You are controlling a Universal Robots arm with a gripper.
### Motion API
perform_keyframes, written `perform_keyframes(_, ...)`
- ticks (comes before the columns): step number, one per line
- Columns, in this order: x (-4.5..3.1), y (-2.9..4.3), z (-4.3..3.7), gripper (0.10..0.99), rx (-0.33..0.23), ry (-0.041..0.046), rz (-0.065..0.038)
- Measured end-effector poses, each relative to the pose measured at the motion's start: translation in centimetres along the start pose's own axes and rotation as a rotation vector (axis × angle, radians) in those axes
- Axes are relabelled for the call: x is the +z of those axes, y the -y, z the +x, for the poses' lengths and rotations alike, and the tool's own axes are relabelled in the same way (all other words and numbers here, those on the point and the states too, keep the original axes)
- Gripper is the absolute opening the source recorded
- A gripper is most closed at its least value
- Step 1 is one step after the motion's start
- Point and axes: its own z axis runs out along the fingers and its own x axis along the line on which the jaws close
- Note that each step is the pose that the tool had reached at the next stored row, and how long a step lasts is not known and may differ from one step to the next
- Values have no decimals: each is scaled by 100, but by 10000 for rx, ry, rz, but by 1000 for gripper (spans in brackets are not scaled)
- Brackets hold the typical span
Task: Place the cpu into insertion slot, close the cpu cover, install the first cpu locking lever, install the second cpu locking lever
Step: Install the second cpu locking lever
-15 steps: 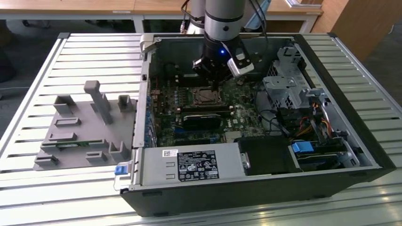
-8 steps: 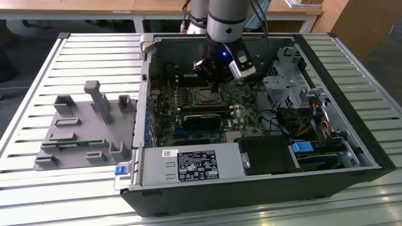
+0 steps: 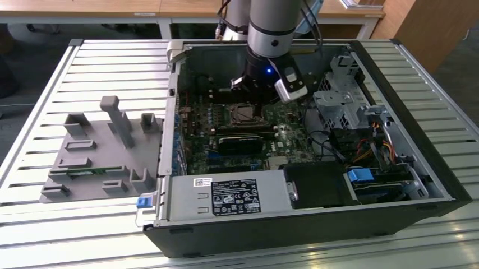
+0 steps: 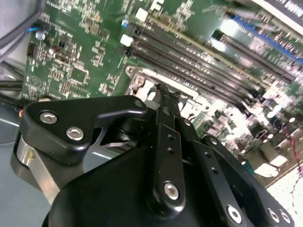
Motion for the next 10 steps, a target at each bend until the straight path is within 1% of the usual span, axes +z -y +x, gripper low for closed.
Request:
perform_keyframes(3, 1, 33, 55, 106, -66, -4, 1)
perform_keyframes(4, 0, 61, 84, 106, -75, -4, -4)
perform_keyframes(6, 0, 87, 120, 106, -75, -6, -27)
perform_keyframes(10, 2, 104, 246, 106, -79, -7, -52)
